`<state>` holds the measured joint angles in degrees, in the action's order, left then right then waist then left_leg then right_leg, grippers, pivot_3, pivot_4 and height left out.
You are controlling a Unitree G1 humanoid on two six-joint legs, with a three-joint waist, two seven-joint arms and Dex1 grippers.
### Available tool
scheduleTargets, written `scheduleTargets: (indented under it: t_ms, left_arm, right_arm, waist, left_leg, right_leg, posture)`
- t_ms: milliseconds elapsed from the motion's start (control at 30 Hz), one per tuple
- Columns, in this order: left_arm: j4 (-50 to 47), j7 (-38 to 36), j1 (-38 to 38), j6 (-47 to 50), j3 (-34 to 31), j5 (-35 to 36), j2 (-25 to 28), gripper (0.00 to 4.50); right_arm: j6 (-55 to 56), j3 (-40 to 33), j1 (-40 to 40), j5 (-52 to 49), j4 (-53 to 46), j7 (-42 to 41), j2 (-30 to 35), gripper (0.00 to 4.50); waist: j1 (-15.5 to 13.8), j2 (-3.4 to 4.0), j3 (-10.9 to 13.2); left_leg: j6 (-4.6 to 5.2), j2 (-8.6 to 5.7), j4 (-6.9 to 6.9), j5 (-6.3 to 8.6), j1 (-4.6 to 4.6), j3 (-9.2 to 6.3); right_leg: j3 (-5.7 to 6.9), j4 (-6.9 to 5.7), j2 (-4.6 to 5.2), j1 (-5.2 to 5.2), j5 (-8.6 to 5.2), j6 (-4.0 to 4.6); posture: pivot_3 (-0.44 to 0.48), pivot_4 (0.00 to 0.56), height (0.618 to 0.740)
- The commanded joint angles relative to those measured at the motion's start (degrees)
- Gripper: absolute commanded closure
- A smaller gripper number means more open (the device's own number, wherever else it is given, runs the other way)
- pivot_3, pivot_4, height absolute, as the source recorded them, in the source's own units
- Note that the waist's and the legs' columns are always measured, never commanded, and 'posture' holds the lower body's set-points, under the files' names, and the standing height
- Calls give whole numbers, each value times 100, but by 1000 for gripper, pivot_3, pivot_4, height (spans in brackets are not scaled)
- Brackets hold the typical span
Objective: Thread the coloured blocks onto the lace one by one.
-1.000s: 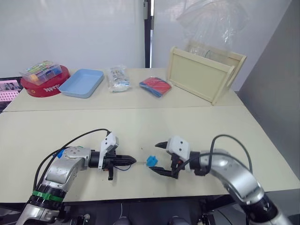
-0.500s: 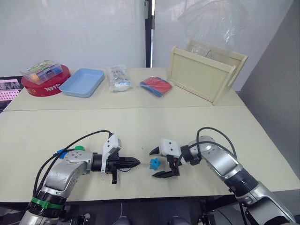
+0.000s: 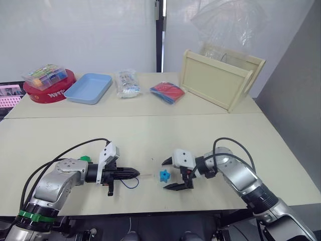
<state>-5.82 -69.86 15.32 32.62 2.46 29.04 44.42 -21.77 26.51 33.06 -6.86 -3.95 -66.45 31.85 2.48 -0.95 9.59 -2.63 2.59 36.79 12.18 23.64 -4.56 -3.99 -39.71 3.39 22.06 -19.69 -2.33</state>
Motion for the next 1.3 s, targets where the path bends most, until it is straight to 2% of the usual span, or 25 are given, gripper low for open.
scheduleTargets:
  t_ms: [33, 133, 367, 667, 967, 1100, 1300]
  left_arm:
    - [-41, -81, -5, -123, -52, -31, 75, 4500]
    - [-33, -83, -15, -132, -49, -38, 89, 4500]
    - [-117, -26, -78, -94, -39, -66, 51, 4500]
    - [-156, 40, -101, -75, -40, -54, 28, 4500]
    - [-149, 57, -100, -85, -28, -44, -6, 4500]
    - [-153, 59, -67, -63, -9, -42, -13, 4500]
    - [-112, -5, 1, -55, -7, -47, 35, 4500]
  right_arm:
    - [-243, -37, 31, -57, -398, -81, 45, 20]
    - [-432, -82, 15, -125, -575, -56, 9, 810]
    - [-638, -47, 53, -101, -694, 42, -65, 3159]
    - [-913, 66, 144, 43, -862, 102, -46, 3190]
    - [-649, -820, -224, -740, -1158, 654, -738, 3190]
    - [626, -982, -1175, -575, -580, 906, -919, 3190]
    - [1548, -851, -1488, -307, 395, 915, -1028, 3190]
  waist:
    - [7, 0, 0]
    - [6, 0, 0]
    - [2, 0, 0]
    - [4, 0, 0]
    - [-1, 0, 0]
    - [-40, -4, -2]
    - [32, -2, -1]
  left_leg:
    - [0, 0, 0, 0, 0, 0]
    - [0, 1, 0, 0, 0, 0]
    - [0, 1, 0, 0, 0, 0]
    - [0, 1, 0, 0, 0, 0]
    - [0, 1, -1, 0, 1, 0]
    - [0, -1, 0, 1, 0, -2]
    - [-1, 4, -1, 0, -14, 2]
  right_leg:
    - [0, 0, 0, 0, 0, 0]
    - [0, 0, -1, 0, 0, 0]
    - [0, 0, -1, 0, 0, 0]
    - [0, 0, -1, 0, 0, 0]
    - [0, -2, 0, 1, 0, 0]
    - [2, -2, 2, -3, 0, 0]
    - [-2, -5, -5, -5, 0, 0]
  posture:
    - [0, 150, 740]
    - [0, 150, 740]
    - [0, 150, 740]
    - [0, 150, 740]
    - [0, 150, 740]
    - [0, 150, 740]
    - [0, 150, 740]
